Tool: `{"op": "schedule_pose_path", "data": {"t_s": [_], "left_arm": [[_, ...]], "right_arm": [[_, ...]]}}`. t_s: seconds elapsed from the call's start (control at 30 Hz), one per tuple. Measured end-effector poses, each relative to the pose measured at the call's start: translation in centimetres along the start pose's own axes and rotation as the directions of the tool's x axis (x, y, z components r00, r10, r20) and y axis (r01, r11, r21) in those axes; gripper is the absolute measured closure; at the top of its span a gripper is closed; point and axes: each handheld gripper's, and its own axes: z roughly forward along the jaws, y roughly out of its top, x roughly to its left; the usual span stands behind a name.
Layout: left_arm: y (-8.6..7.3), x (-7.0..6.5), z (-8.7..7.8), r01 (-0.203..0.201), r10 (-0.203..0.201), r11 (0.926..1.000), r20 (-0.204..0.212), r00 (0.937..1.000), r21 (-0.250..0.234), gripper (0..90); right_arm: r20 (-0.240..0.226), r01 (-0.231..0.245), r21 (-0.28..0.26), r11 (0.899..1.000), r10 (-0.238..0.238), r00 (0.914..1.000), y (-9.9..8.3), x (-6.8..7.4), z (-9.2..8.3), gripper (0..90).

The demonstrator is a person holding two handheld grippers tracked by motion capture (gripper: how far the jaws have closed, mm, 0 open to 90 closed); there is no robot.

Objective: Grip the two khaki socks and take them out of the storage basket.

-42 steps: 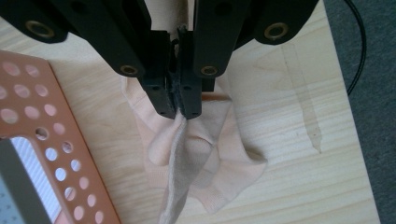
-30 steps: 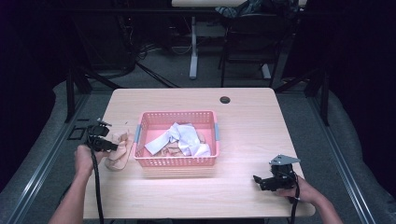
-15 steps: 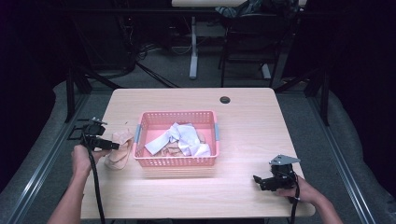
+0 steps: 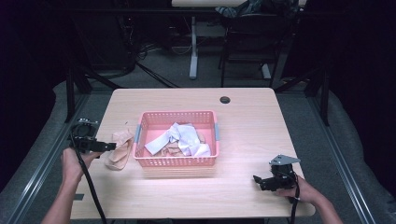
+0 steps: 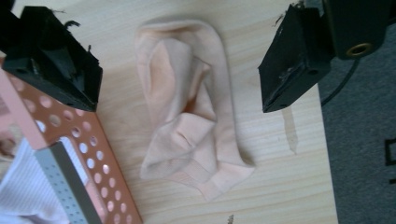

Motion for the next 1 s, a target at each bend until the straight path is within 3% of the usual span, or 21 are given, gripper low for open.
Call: {"op": "schedule_pose_path", "data": {"t_s": [0.13, 0.23, 0.4, 0.43, 0.6, 0.67, 1.0], "left_arm": [[-1.1, -0.1, -0.2, 0.008, -0.008, 0.9999, 0.004, 1.0000, -0.008, 7.2], [-3.0, -0.2, -0.2, 0.026, -0.026, 0.9995, -0.002, 0.9997, -0.021, 4.4], [-4.9, -0.3, 0.0, 0.035, -0.035, 0.9991, -0.029, 0.9990, -0.024, 1.7], [-6.1, -0.3, 0.2, 0.044, -0.045, 0.9986, -0.048, 0.9979, -0.030, 1.6], [-8.4, -0.4, 1.0, 0.061, -0.063, 0.9974, -0.074, 0.9952, -0.039, 1.1], [-8.7, -0.2, 1.0, 0.065, -0.067, 0.9976, -0.066, 0.9956, -0.023, 0.1], [-7.6, -0.2, 0.7, 0.029, -0.035, 0.9966, -0.088, 0.9955, -0.078, 0.8]], "right_arm": [[0.001, -0.001, -0.002, 1.000, 0.001, 1.0000, 0.0, 0.0, 0.0, 0.0], [0.001, -0.004, 0.003, 1.000, 0.004, 1.0000, 0.0, 0.0, 0.0, 0.0], [0.001, -0.002, 0.002, 1.000, 0.002, 1.0000, 0.0, 0.0, 0.0, 0.0], [0.001, -0.002, 0.002, 1.000, 0.002, 1.0000, 0.0, 0.0, 0.0, 0.0], [0.001, -0.005, 0.002, 1.000, 0.005, 1.0000, 0.0, 0.0, 0.0, 0.0], [0.001, -0.004, 0.003, 1.000, 0.004, 1.0000, 0.0, 0.0, 0.0, 0.0], [0.001, -0.001, 0.001, 1.000, 0.001, 1.0000, 0.0, 0.0, 0.0, 0.0]]}}
